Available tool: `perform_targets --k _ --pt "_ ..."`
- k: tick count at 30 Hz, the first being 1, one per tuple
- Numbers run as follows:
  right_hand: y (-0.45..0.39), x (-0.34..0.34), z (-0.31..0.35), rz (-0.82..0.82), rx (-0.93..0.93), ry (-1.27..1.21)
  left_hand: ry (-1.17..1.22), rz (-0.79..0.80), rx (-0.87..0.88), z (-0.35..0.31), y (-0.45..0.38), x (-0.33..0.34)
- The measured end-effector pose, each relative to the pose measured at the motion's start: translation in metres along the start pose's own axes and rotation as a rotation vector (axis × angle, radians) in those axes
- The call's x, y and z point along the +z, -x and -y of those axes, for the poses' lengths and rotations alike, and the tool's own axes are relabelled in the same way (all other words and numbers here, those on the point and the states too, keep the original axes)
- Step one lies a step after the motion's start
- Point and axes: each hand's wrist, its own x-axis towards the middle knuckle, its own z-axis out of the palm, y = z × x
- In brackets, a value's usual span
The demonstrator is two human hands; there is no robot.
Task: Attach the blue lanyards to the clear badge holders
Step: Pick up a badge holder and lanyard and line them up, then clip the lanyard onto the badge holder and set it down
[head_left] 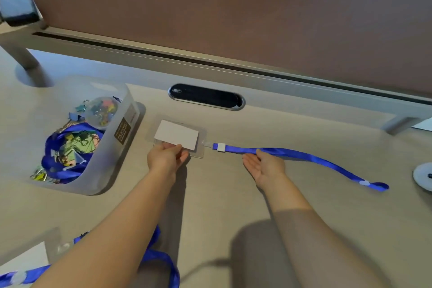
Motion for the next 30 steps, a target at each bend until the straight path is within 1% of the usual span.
perform_targets --k 4,6,8,11,13,15,18,20,22,24,26,28,30 --pt "-0.005 -0.005 -0.005 -0.008 -0.023 0.209 -0.034 -0.052 -0.058 -0.003 -0.004 -0.009" --pt "-0.003 -0.007 -0.005 -0.028 -0.061 0.354 -0.108 -0.013 -0.063 -0.005 0.0 -0.011" --pt "0.002 -0.008 -0.004 -0.009 -0.095 0.496 -0.197 0.023 -0.04 -0.007 0.009 -0.014" --pt "0.019 -0.01 -0.007 -0.016 -0.176 0.74 -0.497 0.017 0.047 -0.01 0.023 -0.025" --pt "0.034 -0.011 -0.01 -0.005 -0.266 0.91 -0.721 0.056 0.138 -0.012 0.037 -0.035" --pt "0.048 -0.013 -0.015 0.059 -0.363 1.071 -0.903 0.111 0.25 -0.015 0.055 -0.047" --pt "0.066 -0.015 -0.026 0.165 -0.522 1.4 -1.153 0.16 0.404 -0.019 0.08 -0.07" --pt "0.083 -0.012 -0.034 0.209 -0.576 1.602 -1.281 0.147 0.452 -0.019 0.095 -0.091" --pt "0.097 -0.009 -0.044 0.269 -0.607 1.746 -1.368 0.095 0.47 -0.014 0.106 -0.115" --pt "0.107 -0.007 -0.057 0.324 -0.635 1.84 -1.463 0.038 0.464 -0.008 0.113 -0.14" --pt "0.115 -0.003 -0.073 0.359 -0.645 1.892 -1.544 0.015 0.44 0.001 0.119 -0.164" --pt "0.12 0.0 -0.088 0.375 -0.659 1.917 -1.583 0.001 0.443 0.012 0.12 -0.188" --pt "0.125 0.001 -0.102 0.382 -0.687 1.95 -1.611 -0.046 0.469 0.023 0.116 -0.21"
